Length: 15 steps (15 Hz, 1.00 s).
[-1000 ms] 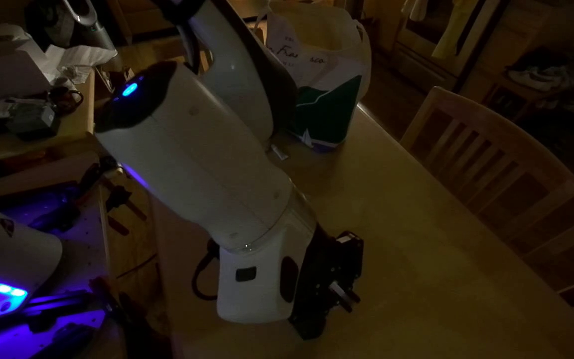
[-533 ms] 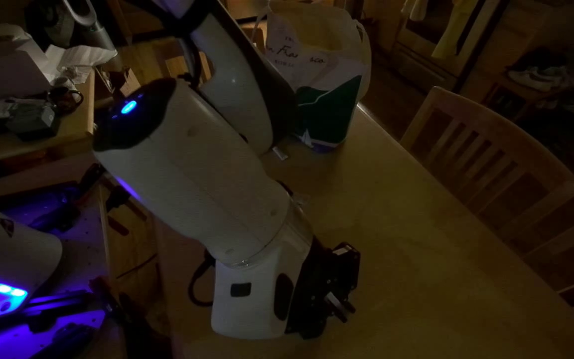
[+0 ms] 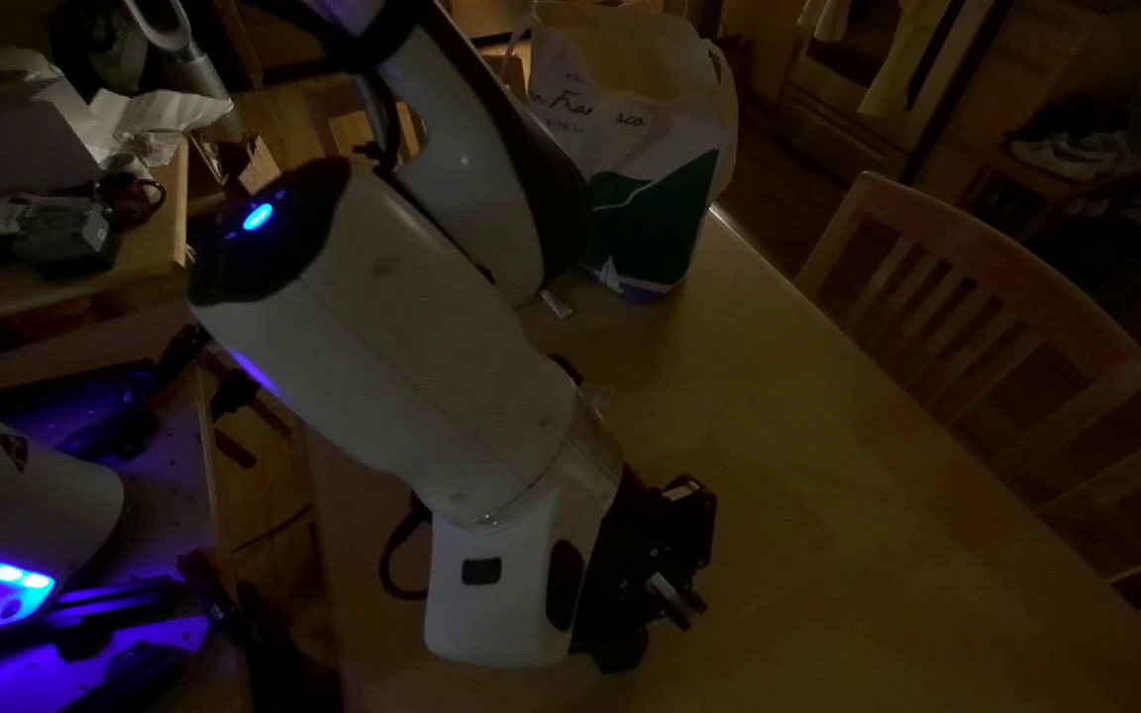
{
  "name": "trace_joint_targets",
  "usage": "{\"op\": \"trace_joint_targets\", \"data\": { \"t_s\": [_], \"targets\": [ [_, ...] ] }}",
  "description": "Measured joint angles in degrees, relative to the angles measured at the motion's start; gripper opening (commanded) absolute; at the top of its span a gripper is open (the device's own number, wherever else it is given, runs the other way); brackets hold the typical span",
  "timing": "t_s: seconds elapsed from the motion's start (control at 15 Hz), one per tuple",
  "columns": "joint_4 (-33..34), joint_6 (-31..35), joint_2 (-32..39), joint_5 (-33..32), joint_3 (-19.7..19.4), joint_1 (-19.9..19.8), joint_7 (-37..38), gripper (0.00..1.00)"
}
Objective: Pick up the pen and put it in the parse
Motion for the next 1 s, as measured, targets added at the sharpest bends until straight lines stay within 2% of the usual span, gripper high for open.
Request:
{"op": "trace_joint_targets", "data": {
  "t_s": [0.33,0.53,0.67,1.0],
  "targets": [
    [-0.6,7.1,2.0,0.5,-0.6,0.0,0.2,0.03],
    [0.1,6.7,2.3,0.5,-8.4,5.8,0.2,0.03],
    [1.2,6.6,2.3,-0.2,-12.2,8.8,0.2,0.03],
    [3.2,6.5,2.3,-0.5,-17.5,14.4,0.4,0.03]
  ]
}}
